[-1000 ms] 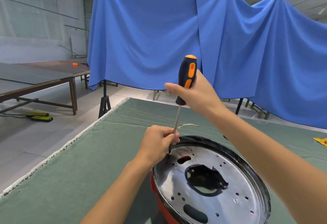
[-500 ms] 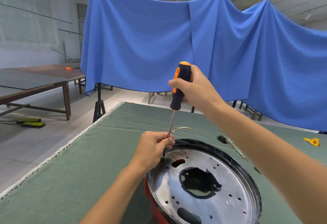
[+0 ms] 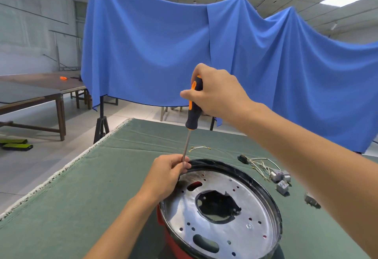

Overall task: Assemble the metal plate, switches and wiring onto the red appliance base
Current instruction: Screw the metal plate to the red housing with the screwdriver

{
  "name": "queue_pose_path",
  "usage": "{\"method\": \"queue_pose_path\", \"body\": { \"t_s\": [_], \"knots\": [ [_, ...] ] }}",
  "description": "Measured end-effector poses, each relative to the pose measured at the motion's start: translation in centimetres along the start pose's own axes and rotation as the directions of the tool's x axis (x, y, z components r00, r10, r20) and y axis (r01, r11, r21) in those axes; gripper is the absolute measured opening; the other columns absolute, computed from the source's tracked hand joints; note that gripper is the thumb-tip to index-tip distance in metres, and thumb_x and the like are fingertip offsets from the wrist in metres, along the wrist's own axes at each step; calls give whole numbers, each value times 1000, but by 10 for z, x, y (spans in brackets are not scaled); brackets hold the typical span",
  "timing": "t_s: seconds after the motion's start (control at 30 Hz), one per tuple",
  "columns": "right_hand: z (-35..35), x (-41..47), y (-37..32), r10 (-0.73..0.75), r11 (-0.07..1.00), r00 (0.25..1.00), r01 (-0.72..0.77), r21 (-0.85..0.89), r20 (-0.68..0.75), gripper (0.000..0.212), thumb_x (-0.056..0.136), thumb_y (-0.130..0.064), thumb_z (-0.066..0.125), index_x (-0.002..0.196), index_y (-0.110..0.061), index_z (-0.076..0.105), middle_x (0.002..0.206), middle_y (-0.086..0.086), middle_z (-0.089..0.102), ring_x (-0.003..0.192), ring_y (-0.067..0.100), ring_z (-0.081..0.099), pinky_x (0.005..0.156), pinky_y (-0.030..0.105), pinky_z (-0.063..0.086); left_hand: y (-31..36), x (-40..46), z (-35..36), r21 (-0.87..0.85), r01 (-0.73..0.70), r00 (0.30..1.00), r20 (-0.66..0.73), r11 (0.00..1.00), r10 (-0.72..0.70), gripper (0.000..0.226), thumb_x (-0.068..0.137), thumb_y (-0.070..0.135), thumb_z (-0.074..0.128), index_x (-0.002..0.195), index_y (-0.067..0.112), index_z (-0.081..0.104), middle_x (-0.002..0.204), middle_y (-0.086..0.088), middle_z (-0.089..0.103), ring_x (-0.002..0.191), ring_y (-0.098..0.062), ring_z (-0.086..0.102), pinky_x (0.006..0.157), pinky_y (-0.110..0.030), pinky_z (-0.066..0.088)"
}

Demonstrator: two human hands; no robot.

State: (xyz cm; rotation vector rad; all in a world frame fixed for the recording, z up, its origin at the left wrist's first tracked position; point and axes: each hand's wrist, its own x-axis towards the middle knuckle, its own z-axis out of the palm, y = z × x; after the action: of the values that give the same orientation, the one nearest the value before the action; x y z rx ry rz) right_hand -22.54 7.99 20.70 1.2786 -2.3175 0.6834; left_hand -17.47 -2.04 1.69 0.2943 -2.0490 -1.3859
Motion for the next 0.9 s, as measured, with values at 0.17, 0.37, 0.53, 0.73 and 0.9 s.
{"method": "queue_pose_path", "body": {
  "t_s": [0.17, 0.37, 0.53, 0.73, 0.9],
  "knots": [
    [-10, 11, -15, 59, 958, 978, 1, -288, 198, 34, 90, -45, 53, 96, -13, 44, 82, 0, 57, 66, 19, 51, 51, 33, 37, 1, -1, -1, -65, 22, 995, -100, 998, -28, 18, 82, -3, 68, 71, 11, 73, 61, 1, 70, 59, -8, 64, 69, -33, 55],
    [-21, 17, -22, 52, 913, 979, 33, -406, 196, 36, 90, -37, 54, 66, -13, 42, 53, 2, 52, 43, 18, 50, 45, 23, 37, 1, -2, -2, -136, 42, 994, -92, 990, -55, 22, 82, -5, 64, 76, 12, 75, 73, -2, 74, 77, -17, 71, 76, -29, 57],
    [-26, 22, -20, 160, 982, 878, -93, -167, 452, 18, 89, -23, 56, 95, -5, 56, 73, 12, 72, 56, 24, 70, 54, 30, 59, -1, -4, -4, -186, 80, 983, -146, 979, -108, 40, 78, -19, 40, 89, 5, 71, 91, -6, 72, 93, -15, 64, 76, -20, 49],
    [-27, 24, -14, 162, 955, 904, -43, -293, 395, 21, 89, -29, 56, 82, -9, 56, 72, 7, 66, 56, 25, 67, 58, 31, 56, -6, -3, -3, -212, 237, 964, -70, 948, -257, 49, 70, -28, 36, 97, -1, 67, 101, -13, 68, 98, -22, 60, 85, -30, 48],
    [-28, 25, -13, 103, 970, 897, 5, -242, 431, 21, 88, -26, 60, 79, -7, 58, 50, 4, 64, 31, 14, 53, 41, 21, 45, -6, -4, -3, -228, 278, 948, -94, 933, -305, 47, 71, -27, 35, 94, -2, 68, 93, -12, 68, 85, -22, 61, 70, -22, 51]
  ]
}}
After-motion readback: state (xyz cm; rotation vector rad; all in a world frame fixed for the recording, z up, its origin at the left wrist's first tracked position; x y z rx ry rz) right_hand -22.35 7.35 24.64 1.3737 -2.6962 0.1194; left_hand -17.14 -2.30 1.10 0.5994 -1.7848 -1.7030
